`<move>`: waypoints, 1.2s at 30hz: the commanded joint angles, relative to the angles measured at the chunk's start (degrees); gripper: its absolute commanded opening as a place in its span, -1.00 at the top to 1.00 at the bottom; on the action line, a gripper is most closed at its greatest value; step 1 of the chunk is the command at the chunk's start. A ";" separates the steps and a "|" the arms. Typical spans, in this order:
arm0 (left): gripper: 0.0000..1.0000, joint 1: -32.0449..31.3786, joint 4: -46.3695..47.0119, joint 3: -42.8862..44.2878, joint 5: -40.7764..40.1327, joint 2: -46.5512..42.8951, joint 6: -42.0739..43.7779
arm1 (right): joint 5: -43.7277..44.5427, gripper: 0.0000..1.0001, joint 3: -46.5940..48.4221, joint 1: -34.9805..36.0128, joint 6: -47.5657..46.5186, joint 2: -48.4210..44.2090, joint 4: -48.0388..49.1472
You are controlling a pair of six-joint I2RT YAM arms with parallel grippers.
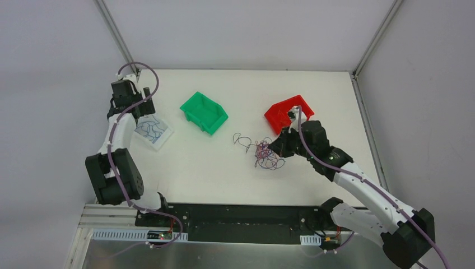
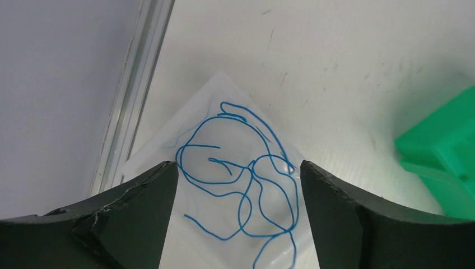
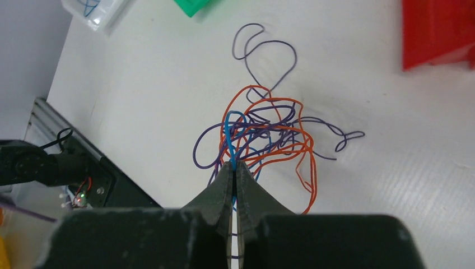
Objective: Untangle the cables
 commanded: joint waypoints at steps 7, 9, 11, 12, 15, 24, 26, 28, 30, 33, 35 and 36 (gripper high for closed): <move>-0.98 -4.92 -5.72 -4.13 13.21 -23.90 -10.06 | -10.01 0.91 14.64 6.26 -2.84 9.55 -0.58; -0.98 -5.83 -5.67 -5.40 18.43 -26.25 -16.04 | -9.60 0.62 14.60 6.35 -1.71 10.34 -0.57; -0.98 -6.62 -5.69 -5.79 26.02 -26.65 -21.83 | -7.98 0.24 12.81 6.23 -0.44 10.62 -0.44; -0.98 -7.02 -5.70 -5.99 29.22 -26.37 -25.34 | -6.80 0.06 11.67 6.21 0.42 10.49 -0.41; -0.98 -9.30 -4.77 -7.36 34.89 -25.27 -33.81 | -3.58 -0.19 8.18 6.07 2.97 9.88 -0.19; -0.98 -37.81 -4.55 -9.25 29.03 -18.47 -24.40 | 0.29 -0.28 2.30 5.31 11.30 7.05 -4.84; -0.96 -40.81 -4.48 -9.95 27.73 -17.11 -24.42 | -0.49 -0.26 2.15 5.23 10.83 6.98 -7.69; -0.85 -44.64 -4.53 -10.49 26.16 -16.12 -22.92 | -1.30 -0.23 -0.30 5.23 11.31 5.77 -7.40; -0.88 -46.42 -4.38 -11.38 25.22 -15.60 -23.39 | -2.05 -0.22 -3.21 5.29 12.49 3.56 -5.14; -0.93 -47.63 -3.22 -13.48 23.74 -15.81 -24.52 | -3.41 -0.17 -7.70 5.23 14.71 0.09 -0.09; -0.98 -47.65 -0.95 -15.95 22.46 -17.28 -25.82 | -3.41 -0.13 -9.25 5.23 15.32 -0.65 1.62; -0.98 -47.65 0.33 -17.46 21.68 -18.45 -26.77 | -3.44 -0.12 -9.49 5.29 15.23 -0.51 1.98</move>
